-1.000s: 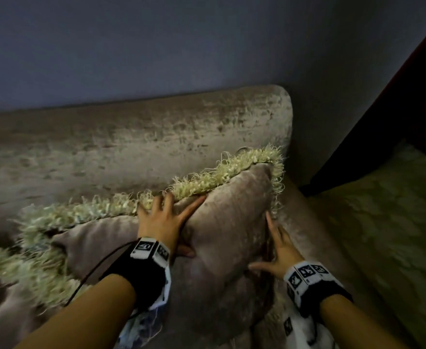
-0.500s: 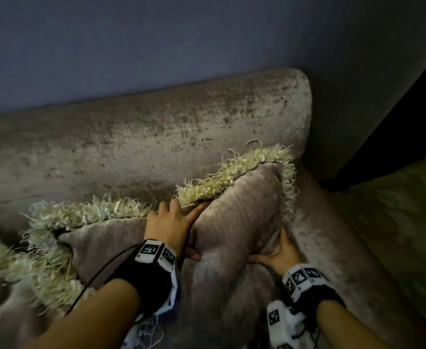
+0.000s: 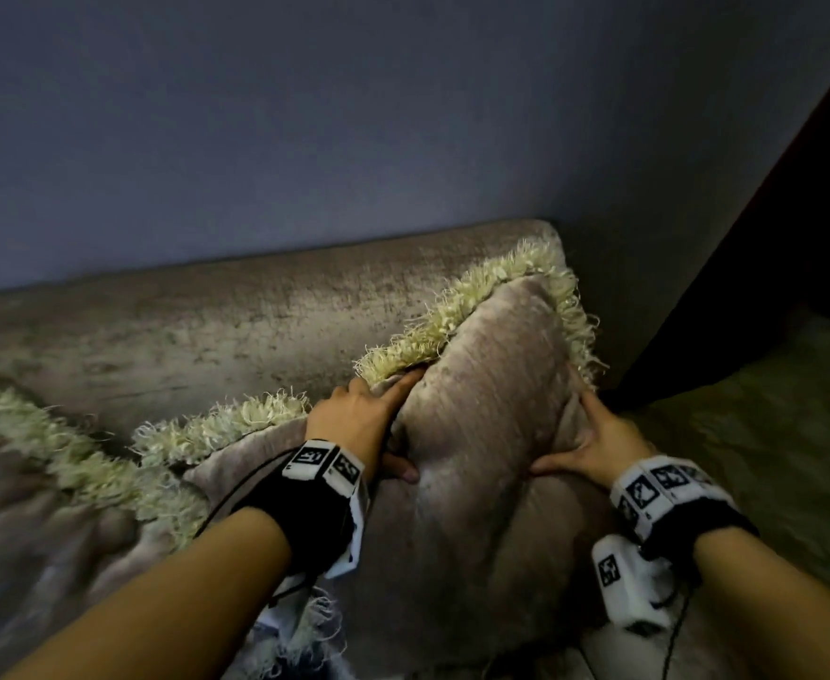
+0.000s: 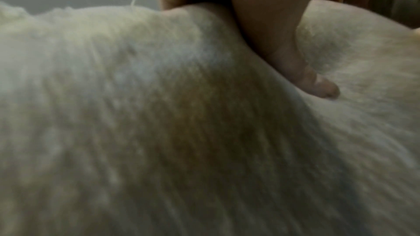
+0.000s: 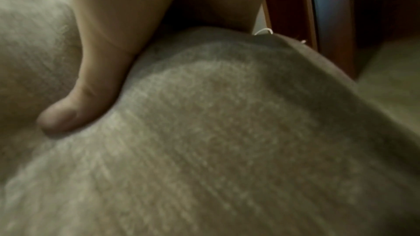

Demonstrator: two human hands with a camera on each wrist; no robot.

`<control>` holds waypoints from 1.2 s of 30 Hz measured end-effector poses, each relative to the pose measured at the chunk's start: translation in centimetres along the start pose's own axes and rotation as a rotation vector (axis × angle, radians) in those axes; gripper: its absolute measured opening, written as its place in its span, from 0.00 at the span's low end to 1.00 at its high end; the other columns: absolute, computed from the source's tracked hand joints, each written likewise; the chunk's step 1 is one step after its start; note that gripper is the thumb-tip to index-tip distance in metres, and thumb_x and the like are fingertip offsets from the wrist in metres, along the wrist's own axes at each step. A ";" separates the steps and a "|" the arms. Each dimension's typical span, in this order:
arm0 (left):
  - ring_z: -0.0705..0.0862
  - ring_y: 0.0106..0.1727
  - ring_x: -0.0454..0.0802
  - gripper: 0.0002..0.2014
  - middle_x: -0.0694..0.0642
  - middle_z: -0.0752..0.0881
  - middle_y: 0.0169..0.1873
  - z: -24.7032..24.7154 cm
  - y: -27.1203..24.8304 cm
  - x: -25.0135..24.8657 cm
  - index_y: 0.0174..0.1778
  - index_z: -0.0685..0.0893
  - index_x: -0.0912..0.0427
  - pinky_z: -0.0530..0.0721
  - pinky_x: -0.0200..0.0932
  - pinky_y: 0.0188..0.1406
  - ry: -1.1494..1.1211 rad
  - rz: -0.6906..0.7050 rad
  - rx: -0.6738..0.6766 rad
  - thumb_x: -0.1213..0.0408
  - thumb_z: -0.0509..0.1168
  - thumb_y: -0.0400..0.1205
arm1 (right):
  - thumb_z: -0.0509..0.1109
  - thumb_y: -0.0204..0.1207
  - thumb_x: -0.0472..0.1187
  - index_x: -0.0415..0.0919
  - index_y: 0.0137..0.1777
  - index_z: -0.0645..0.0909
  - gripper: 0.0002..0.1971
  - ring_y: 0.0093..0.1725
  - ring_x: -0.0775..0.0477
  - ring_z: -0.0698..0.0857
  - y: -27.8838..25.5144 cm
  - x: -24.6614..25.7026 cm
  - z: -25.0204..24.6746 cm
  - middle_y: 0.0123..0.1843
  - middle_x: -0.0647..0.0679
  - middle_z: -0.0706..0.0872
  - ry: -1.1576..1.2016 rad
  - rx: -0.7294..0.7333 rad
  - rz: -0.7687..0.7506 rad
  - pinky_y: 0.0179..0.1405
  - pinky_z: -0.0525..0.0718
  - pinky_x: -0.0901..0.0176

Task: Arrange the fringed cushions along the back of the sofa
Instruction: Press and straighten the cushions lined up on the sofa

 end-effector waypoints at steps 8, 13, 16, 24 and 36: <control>0.79 0.65 0.67 0.55 0.64 0.74 0.66 -8.4 -3.7 0.1 0.78 0.46 0.31 0.81 0.59 0.58 -0.194 0.010 -0.205 0.35 0.74 0.61 | 0.86 0.52 0.47 0.61 0.81 0.47 0.63 0.75 0.37 0.72 -1.7 9.4 -10.1 0.76 0.42 0.74 -0.285 -0.118 -0.162 0.72 0.70 0.56; 0.73 0.69 0.68 0.57 0.64 0.71 0.69 -8.7 -4.4 3.1 0.78 0.46 0.30 0.79 0.61 0.63 -0.225 -0.039 -0.268 0.33 0.74 0.58 | 0.86 0.51 0.49 0.65 0.80 0.46 0.63 0.75 0.38 0.73 -0.6 12.1 -9.0 0.77 0.44 0.74 -0.343 -0.050 -0.171 0.72 0.71 0.53; 0.69 0.71 0.68 0.56 0.67 0.68 0.70 -5.1 -4.0 5.6 0.78 0.43 0.30 0.75 0.61 0.65 -0.170 -0.134 -0.198 0.32 0.72 0.60 | 0.85 0.53 0.52 0.65 0.80 0.42 0.63 0.75 0.35 0.72 1.4 11.2 -4.1 0.78 0.42 0.71 -0.378 0.036 -0.157 0.71 0.73 0.50; 0.42 0.85 0.61 0.49 0.59 0.39 0.84 9.4 -2.6 8.7 0.75 0.29 0.31 0.54 0.72 0.78 0.034 -0.257 0.030 0.49 0.66 0.78 | 0.81 0.53 0.63 0.65 0.67 0.18 0.69 0.82 0.34 0.34 3.6 5.0 13.2 0.82 0.42 0.25 -0.638 0.193 -0.249 0.81 0.54 0.35; 0.45 0.85 0.55 0.45 0.52 0.44 0.85 9.5 -6.2 8.7 0.79 0.36 0.36 0.47 0.64 0.82 -0.011 -0.461 0.098 0.45 0.64 0.78 | 0.77 0.64 0.59 0.62 0.78 0.26 0.61 0.82 0.29 0.44 3.8 5.6 13.6 0.82 0.37 0.30 -0.738 0.205 -0.250 0.75 0.63 0.32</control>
Point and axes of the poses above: each hand's wrist, its own y-axis towards the middle knuckle, its own z-axis out of the palm, x = y × z, the point moved 8 cm from there along y, towards the middle knuckle
